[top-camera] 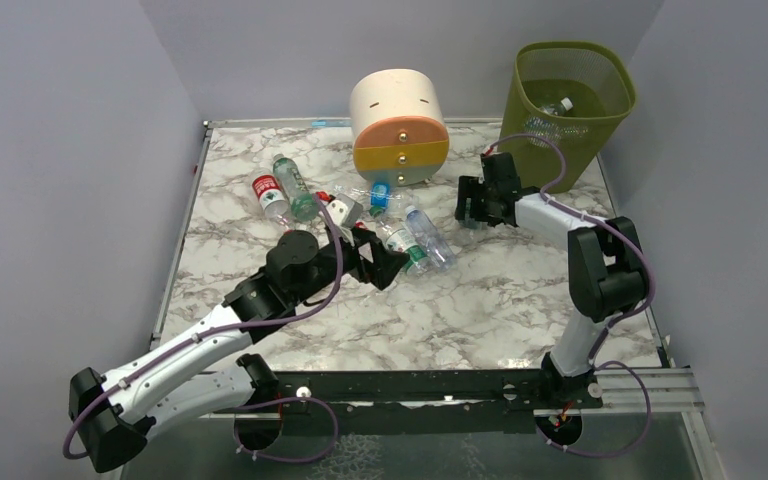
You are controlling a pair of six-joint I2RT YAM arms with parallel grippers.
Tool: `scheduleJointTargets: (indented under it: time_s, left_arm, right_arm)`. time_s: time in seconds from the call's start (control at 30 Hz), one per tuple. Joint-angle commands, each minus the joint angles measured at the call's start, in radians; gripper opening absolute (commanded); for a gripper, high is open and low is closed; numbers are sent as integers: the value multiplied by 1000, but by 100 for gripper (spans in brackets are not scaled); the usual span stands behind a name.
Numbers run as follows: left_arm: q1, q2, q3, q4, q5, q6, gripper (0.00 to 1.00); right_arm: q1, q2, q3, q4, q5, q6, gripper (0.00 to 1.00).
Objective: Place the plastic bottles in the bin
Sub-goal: Pick up the plastic bottle at the center of the board.
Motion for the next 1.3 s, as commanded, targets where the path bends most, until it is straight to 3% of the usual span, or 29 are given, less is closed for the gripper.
scheduleJointTargets:
  time_s: [0.0, 0.3, 0.4, 0.53, 0.67, 0.97, 1.27]
  left_arm:
    - [2, -44, 6, -2, -8, -39, 99]
    - [2, -80, -8, -21, 13, -79, 99]
    - [1, -92, 1, -44, 15, -86, 99]
    - [1, -123, 16, -97, -3, -99, 99]
    - [1, -163, 20, -159, -27, -110, 99]
    - [1, -263, -26, -261, -23, -132, 99]
    - [1, -296, -66, -298, 26, -142, 99]
  right_arm:
    - [3, 33, 0, -8, -33, 17, 81]
    - [3, 55, -23, 7, -69, 4, 83]
    - [3, 16, -68, 34, -67, 8, 75]
    - [3, -33, -79, 23, -79, 6, 58]
    - [3, -99, -87, 22, -114, 7, 52]
    - [5, -202, -55, -18, -238, 17, 50]
    - [6, -345, 74, -139, -266, -9, 51]
